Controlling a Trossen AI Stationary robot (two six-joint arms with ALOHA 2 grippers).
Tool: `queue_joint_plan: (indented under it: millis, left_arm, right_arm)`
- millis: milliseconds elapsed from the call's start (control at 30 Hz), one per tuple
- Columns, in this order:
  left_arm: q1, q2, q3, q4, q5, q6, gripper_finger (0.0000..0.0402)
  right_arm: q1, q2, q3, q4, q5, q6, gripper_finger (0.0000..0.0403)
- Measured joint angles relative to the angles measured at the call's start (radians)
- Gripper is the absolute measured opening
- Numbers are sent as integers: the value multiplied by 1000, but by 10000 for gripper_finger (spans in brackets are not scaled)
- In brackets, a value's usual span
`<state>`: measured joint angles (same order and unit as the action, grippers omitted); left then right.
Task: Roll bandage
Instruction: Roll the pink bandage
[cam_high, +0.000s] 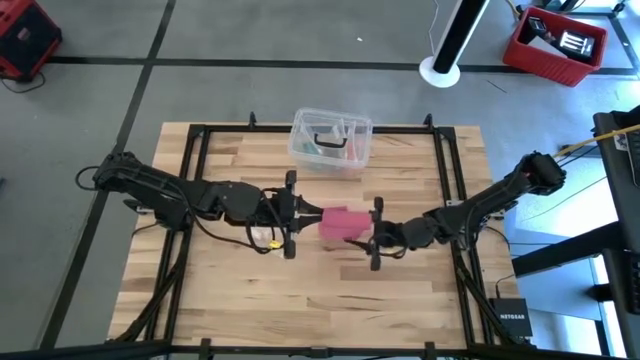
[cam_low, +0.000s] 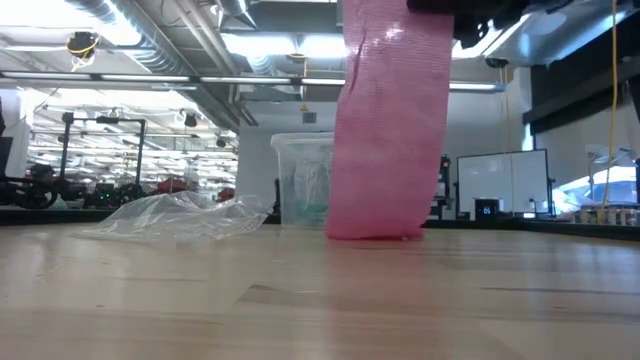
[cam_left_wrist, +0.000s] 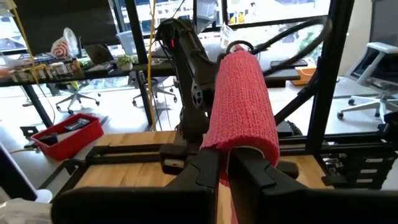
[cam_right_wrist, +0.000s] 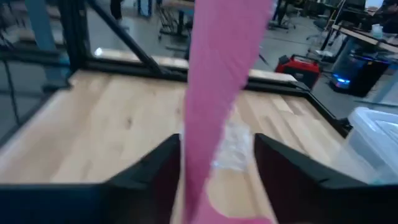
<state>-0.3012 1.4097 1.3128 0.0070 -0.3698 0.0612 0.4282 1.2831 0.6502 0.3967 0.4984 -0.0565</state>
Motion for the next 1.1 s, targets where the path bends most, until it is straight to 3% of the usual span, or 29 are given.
queue_joint_plan:
  millis: [133,200,467,633,800,967,1100]
  left_arm:
    - [0,-1,0,3,0,-1,13]
    - [0,-7,0,-2,0,-8,13]
    - [-21,-108,0,-34,87,-72,13]
    - [-29,-136,0,6,79,-39,13]
    - [-1,-89,0,18,69,-4,13]
    - [14,-63,0,-15,-4,40,13]
    - [12,-58,0,-18,-28,85,13]
  right_arm:
    - [5,-17,0,-13,-29,-33,52]
    - [5,-47,0,-47,-38,-50,16]
    - [3,-137,2,-224,25,-51,6]
    - [3,-132,2,-184,-10,-49,4]
    - [3,-126,2,-143,-20,-51,6]
    - [3,-126,9,-135,-35,11,34]
    - [3,-134,72,-227,-64,59,84]
